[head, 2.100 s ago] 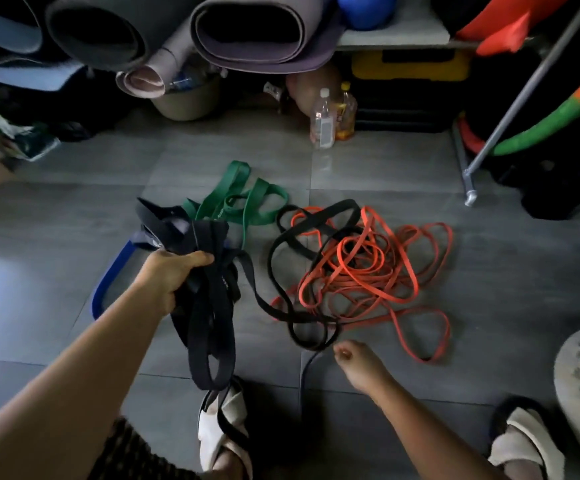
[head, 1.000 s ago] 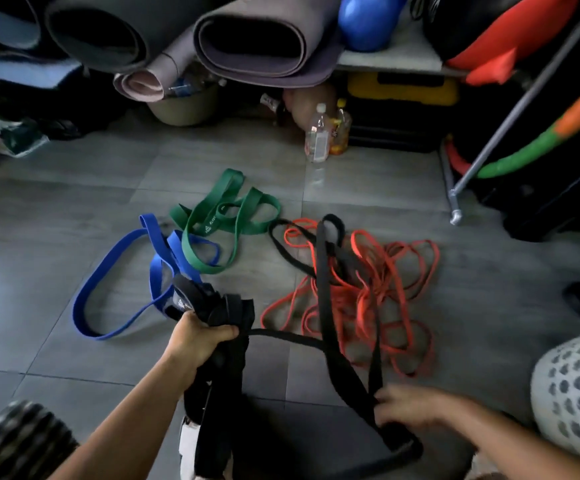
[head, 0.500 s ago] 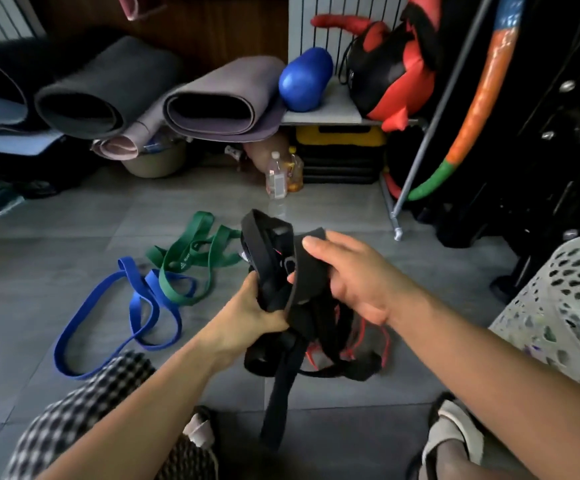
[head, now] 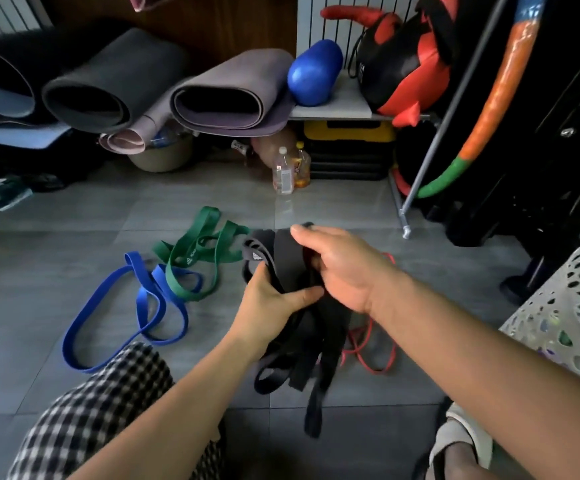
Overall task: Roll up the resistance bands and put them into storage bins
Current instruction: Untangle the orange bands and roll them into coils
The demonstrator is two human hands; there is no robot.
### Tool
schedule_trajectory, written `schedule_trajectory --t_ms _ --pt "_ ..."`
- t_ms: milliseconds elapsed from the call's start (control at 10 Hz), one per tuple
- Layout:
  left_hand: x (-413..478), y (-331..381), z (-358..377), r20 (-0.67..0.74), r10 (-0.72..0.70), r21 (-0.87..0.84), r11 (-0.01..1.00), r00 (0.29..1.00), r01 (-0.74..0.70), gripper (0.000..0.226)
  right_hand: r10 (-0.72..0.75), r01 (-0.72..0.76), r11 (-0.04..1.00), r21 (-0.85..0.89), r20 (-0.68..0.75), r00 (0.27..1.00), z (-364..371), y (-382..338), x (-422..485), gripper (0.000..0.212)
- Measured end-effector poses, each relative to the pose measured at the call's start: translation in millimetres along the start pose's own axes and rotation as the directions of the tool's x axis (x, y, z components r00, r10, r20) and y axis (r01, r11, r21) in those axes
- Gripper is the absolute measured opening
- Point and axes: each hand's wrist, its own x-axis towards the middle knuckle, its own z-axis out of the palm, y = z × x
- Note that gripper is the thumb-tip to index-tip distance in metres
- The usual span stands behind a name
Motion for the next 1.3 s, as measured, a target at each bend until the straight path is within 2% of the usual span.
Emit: schedule_trajectory --t_ms 100,200,300,400,500,600,700,800,900,1000,1100,1200,1300 --pt "4 5 -1 -0.032 -0.025 -0.004 1.000 0.999 0.025 0.031 0.008 0.021 0.949 -0.313 0.090 0.996 -8 -22 -2 0.022" --pt "7 15 -9 -0.061 -0.043 -0.028 0.999 0.997 0.042 0.029 -0.228 0.097 0.680 -0.726 -0.083 0.970 -44 -30 5 0.031" --pt "7 29 -22 -0.051 -0.072 -0.117 0.991 0.996 0.066 0.023 -0.353 0.056 0.787 -0.614 -0.376 0.857 -98 -1 20 0.032" --pt "8 43 -37 -0.030 -0.122 -0.270 0.956 0.992 0.109 0.018 -0.160 -0.051 0.890 -0.454 -0.414 0.896 -104 53 32 0.030" --pt "14 49 -62 -0.006 -0.138 -0.385 0.914 0.990 0.125 0.043 0.120 -0.177 0.945 -0.275 -0.210 0.970 -64 113 29 0.041" --pt "22 52 -86 -0.015 -0.156 -0.471 0.873 0.988 0.131 0.051 0.159 -0.136 0.894 -0.428 0.018 0.987 -36 162 27 0.028" --pt "32 51 -101 -0.113 -0.153 -0.488 0.869 0.982 0.079 0.040 0.337 -0.225 0.828 -0.515 0.136 0.932 -15 191 29 0.032" --pt "38 51 -119 -0.218 -0.179 -0.484 0.874 0.960 0.053 0.039 0.364 -0.176 0.784 -0.595 0.212 0.907 -3 225 17 0.033" --pt "38 50 -138 -0.314 -0.227 -0.452 0.890 0.922 0.065 0.055 0.423 -0.269 0.852 -0.449 0.286 0.860 -37 256 -3 0.079" --pt "35 44 -147 -0.419 -0.244 -0.423 0.905 0.874 0.050 0.025 0.461 -0.249 0.787 -0.565 0.270 0.845 -58 281 -4 0.107" --pt "31 38 -147 -0.515 -0.248 -0.376 0.925 0.821 0.044 0.007 0.498 -0.069 0.592 -0.803 0.297 0.815 -66 228 -43 0.059" --pt "27 36 -145 -0.517 -0.247 -0.340 0.938 0.819 0.068 0.008 0.586 -0.127 0.472 -0.873 0.202 0.785 -77 195 -40 0.025" --pt "26 31 -139 -0.512 -0.206 -0.258 0.963 0.834 0.080 0.013 0.425 -0.156 0.500 -0.852 0.084 0.901 -105 150 -32 0.016"
